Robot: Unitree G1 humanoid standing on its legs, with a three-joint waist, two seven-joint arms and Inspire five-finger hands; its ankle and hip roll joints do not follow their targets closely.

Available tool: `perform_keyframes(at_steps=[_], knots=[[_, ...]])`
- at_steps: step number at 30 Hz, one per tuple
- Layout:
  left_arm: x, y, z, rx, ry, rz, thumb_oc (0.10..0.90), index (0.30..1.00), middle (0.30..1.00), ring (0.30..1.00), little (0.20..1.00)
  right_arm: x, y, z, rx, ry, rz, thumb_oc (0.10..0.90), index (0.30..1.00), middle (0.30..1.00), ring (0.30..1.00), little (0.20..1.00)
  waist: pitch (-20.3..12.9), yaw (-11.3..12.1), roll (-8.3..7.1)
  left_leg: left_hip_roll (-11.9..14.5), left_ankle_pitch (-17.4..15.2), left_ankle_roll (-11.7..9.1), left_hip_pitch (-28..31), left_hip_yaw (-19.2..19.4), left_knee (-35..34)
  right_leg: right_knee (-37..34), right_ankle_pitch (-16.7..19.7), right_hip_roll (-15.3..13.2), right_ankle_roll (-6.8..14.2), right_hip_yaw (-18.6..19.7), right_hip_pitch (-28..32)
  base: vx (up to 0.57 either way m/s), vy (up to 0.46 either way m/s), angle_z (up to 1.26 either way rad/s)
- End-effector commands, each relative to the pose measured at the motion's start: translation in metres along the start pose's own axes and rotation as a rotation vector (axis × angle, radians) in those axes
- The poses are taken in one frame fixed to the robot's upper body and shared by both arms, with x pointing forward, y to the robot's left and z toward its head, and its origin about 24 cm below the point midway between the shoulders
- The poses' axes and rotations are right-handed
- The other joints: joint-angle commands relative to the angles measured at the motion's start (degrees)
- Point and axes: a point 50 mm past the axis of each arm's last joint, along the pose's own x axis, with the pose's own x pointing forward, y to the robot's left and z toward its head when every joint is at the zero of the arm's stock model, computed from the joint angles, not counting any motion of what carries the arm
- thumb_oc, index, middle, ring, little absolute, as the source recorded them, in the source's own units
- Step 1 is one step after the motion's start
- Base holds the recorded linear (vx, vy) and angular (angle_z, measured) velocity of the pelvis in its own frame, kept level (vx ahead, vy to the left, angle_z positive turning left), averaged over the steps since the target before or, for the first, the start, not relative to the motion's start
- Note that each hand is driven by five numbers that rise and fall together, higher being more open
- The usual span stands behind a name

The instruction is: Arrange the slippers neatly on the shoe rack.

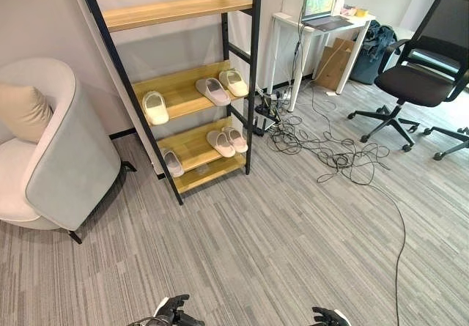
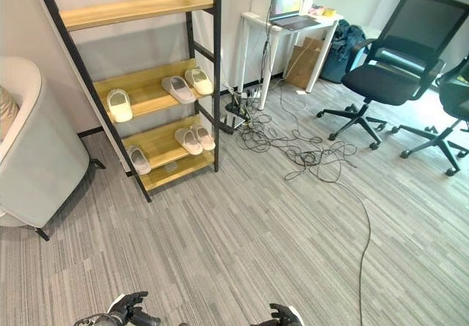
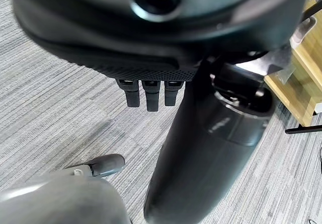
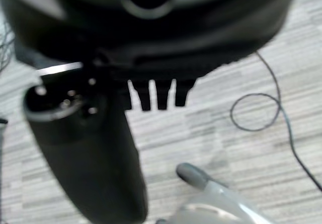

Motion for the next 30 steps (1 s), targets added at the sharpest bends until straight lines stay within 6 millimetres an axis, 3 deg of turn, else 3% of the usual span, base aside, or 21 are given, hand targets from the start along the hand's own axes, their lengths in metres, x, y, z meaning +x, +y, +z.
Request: perform_keyframes(at_steps=[1, 15, 20, 22, 24, 27, 30], knots=[[0.005, -0.008, 0.029, 0.032, -0.097, -0.021, 0.800, 0.900, 0.900, 0.900, 0.900, 0.002, -0.007, 0.008, -0.032, -0.026, -0.034, 0.800, 0.900, 0.900, 0.900, 0.900, -1.02, 1.13, -0.90, 0.63, -3.26, -2.27, -0.73, -4.19, -0.43, 0.73, -2.63, -3.01, 5.53, -0.74, -1.46, 0.00, 0.000, 0.00], [0.004, -0.005, 0.022, -0.065, -0.070, -0.009, 0.800, 0.900, 0.900, 0.900, 0.900, 0.001, -0.007, 0.007, -0.013, -0.025, -0.035, 0.800, 0.900, 0.900, 0.900, 0.900, -0.16, 1.29, -1.33, 2.33, -2.87, -3.41, -0.83, -4.85, 0.01, 0.73, -3.81, -1.48, 4.42, -1.04, -1.19, 0.03, -0.063, 0.00], [0.006, -0.002, 0.034, -0.068, -0.107, 0.000, 0.800, 0.900, 0.900, 0.900, 0.900, 0.002, -0.012, 0.011, 0.013, -0.039, -0.058, 0.800, 0.900, 0.900, 0.900, 0.900, 2.03, 1.01, -2.23, 3.28, -3.81, -5.29, -5.40, -4.04, 9.66, 0.97, -4.15, -0.93, 3.16, -0.71, -1.08, 0.00, -0.091, 0.03], [0.006, -0.003, 0.043, -0.066, -0.140, -0.002, 0.800, 0.900, 0.900, 0.900, 0.900, 0.003, -0.017, 0.019, 0.013, -0.063, -0.074, 0.800, 0.900, 0.900, 0.900, 0.900, 3.42, 1.57, -2.67, 2.88, -0.68, -5.97, -9.52, -4.24, 18.34, 0.97, -4.08, -0.89, 2.47, -0.57, -0.29, 0.06, -0.066, -0.06], [0.006, -0.003, 0.044, -0.065, -0.144, -0.002, 0.800, 0.900, 0.900, 0.900, 0.900, 0.003, -0.018, 0.019, 0.017, -0.065, -0.078, 0.800, 0.900, 0.900, 0.900, 0.900, 3.67, 1.53, -2.67, 2.71, -0.32, -5.81, -10.60, -4.16, 19.69, 1.02, -4.20, -0.94, 2.34, -0.62, -0.21, 0.06, -0.021, -0.03], [0.006, -0.005, 0.045, -0.062, -0.147, -0.006, 0.800, 0.900, 0.900, 0.900, 0.900, 0.003, -0.020, 0.023, 0.017, -0.076, -0.084, 0.800, 0.900, 0.900, 0.900, 0.900, 3.89, 1.78, -3.00, 0.61, -2.78, -4.63, -13.11, -3.17, 17.95, 1.11, -4.92, -1.26, 2.58, -0.40, 0.26, 0.14, 0.028, 0.00], [0.006, -0.006, 0.039, -0.054, -0.130, -0.013, 0.800, 0.900, 0.900, 0.900, 0.900, 0.004, -0.017, 0.031, 0.015, -0.103, -0.077, 0.800, 0.900, 0.900, 0.900, 0.900, 3.42, 2.63, -2.74, -1.75, -0.29, -3.54, -16.32, -0.12, 11.03, 1.13, -6.36, -0.20, 3.02, 0.47, 1.98, 0.22, 0.084, 0.17]])
